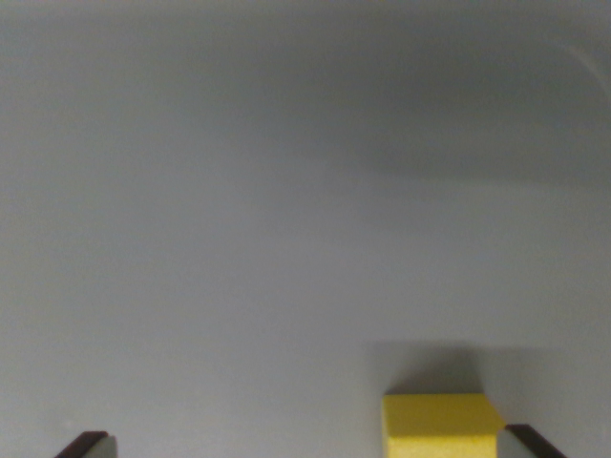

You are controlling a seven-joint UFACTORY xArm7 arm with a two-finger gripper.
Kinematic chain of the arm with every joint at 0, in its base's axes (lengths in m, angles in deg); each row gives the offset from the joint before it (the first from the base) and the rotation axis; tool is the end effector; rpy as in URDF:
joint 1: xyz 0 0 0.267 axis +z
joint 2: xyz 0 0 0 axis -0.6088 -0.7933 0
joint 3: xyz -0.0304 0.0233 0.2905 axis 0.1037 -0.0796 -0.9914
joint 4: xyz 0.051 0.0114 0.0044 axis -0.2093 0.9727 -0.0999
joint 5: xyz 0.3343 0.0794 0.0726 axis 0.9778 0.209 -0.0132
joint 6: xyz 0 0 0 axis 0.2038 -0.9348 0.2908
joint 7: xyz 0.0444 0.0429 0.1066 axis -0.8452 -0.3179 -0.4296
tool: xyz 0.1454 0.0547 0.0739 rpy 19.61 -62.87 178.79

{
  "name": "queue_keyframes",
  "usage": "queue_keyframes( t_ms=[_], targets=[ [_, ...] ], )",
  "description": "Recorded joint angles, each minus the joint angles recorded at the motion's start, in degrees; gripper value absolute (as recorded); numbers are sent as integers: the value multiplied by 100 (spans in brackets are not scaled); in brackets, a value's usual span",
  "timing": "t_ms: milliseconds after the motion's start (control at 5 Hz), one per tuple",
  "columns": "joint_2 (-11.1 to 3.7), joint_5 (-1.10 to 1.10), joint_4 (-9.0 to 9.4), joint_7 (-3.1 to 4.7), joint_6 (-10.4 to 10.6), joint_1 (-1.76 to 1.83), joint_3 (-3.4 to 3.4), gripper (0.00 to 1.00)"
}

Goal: Pick yellow cube

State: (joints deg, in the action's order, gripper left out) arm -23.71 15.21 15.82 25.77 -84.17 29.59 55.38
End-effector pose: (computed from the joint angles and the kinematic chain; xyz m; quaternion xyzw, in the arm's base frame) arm 0.4953 -0.1070 0.1127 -0.9991 -0.0101 0.0317 0.0244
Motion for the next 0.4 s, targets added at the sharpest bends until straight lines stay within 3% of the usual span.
queue_keyframes(
  t_ms=[200,400],
  targets=[
    [0,0,0,0,0,0,0,0],
    [-119,31,157,124,244,-57,52,0]
  ],
)
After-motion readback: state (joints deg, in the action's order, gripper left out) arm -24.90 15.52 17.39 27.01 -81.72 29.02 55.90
